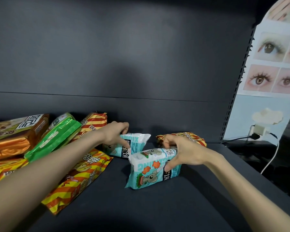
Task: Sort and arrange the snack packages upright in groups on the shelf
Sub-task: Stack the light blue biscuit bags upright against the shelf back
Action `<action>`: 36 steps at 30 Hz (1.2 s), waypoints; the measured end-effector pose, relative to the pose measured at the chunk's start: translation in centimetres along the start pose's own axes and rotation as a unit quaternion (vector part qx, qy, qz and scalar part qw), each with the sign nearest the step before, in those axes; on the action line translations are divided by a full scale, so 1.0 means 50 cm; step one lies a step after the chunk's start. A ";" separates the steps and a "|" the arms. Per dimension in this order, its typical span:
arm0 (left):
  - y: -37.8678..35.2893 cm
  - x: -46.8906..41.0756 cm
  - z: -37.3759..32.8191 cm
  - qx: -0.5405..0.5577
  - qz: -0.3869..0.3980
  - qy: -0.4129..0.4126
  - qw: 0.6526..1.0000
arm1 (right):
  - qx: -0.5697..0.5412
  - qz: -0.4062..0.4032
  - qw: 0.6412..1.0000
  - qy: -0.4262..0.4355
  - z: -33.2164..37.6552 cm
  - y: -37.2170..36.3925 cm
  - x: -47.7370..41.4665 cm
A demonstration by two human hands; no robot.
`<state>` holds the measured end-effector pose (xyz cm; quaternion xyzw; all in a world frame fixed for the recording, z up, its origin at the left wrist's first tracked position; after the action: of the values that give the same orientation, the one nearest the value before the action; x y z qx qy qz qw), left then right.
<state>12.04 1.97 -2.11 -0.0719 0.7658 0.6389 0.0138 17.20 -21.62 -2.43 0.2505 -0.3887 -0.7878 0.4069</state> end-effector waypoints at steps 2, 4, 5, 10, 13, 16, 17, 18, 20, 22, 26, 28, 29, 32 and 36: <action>0.001 0.006 0.000 0.026 -0.033 -0.009 0.999 | -0.022 -0.005 1.000 -0.007 0.000 0.004 0.009; 0.008 0.012 -0.003 0.066 -0.071 -0.014 0.995 | -0.069 -0.007 0.998 -0.008 0.003 0.011 0.021; 0.013 0.014 -0.005 0.086 -0.091 -0.017 0.992 | -0.090 -0.017 0.996 -0.005 0.005 0.017 0.027; 0.038 0.021 -0.027 0.196 -0.164 0.006 0.967 | -0.156 -0.113 0.981 0.021 0.028 0.054 0.044; 0.029 0.025 -0.040 0.290 -0.156 0.024 0.944 | -0.149 -0.183 0.971 0.040 0.041 0.067 0.039; 0.016 0.034 -0.049 0.348 -0.123 0.029 0.929 | -0.150 -0.246 0.956 0.046 0.050 0.061 0.032; 0.008 0.039 -0.052 0.348 -0.103 0.028 0.932 | -0.149 -0.253 0.955 0.051 0.052 0.054 0.032; 0.000 0.045 -0.055 0.342 -0.079 0.029 0.936 | -0.148 -0.252 0.955 0.059 0.052 0.045 0.032; -0.018 0.055 -0.058 0.348 -0.036 0.041 0.936 | -0.148 -0.236 0.957 0.074 0.056 0.030 0.035; -0.026 0.063 -0.058 0.392 0.000 0.054 0.918 | -0.145 -0.204 0.965 0.080 0.059 0.023 0.034; -0.022 0.080 -0.054 0.439 0.059 0.053 0.895 | -0.073 -0.130 0.988 0.047 0.060 0.010 0.023; -0.021 0.088 -0.051 0.419 0.081 0.041 0.903 | -0.087 -0.157 0.983 0.046 0.066 0.005 0.019; -0.021 0.092 -0.050 0.406 0.092 0.033 0.909 | -0.102 -0.176 0.978 0.048 0.069 0.004 0.018; -0.030 0.102 -0.046 0.363 0.127 0.008 0.923 | -0.142 -0.201 0.967 0.059 0.079 -0.006 0.013; -0.039 0.105 -0.046 0.357 0.120 -0.026 0.926 | -0.197 -0.210 0.956 0.054 0.081 -0.018 0.014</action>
<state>7.26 -1.10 -4.18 0.0475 0.9453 0.3222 -0.0183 13.56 -20.24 -0.89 0.2835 -0.1422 -0.9016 0.2941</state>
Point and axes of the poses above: each hand's wrist, its own x-axis away from the middle knuckle, its own y-axis out of the back of the hand, z = x × y, the point moved 3 cm from there along -x, towards the middle knuckle, and after that the axes turned 6 degrees about -x, right-handed, at the moved point
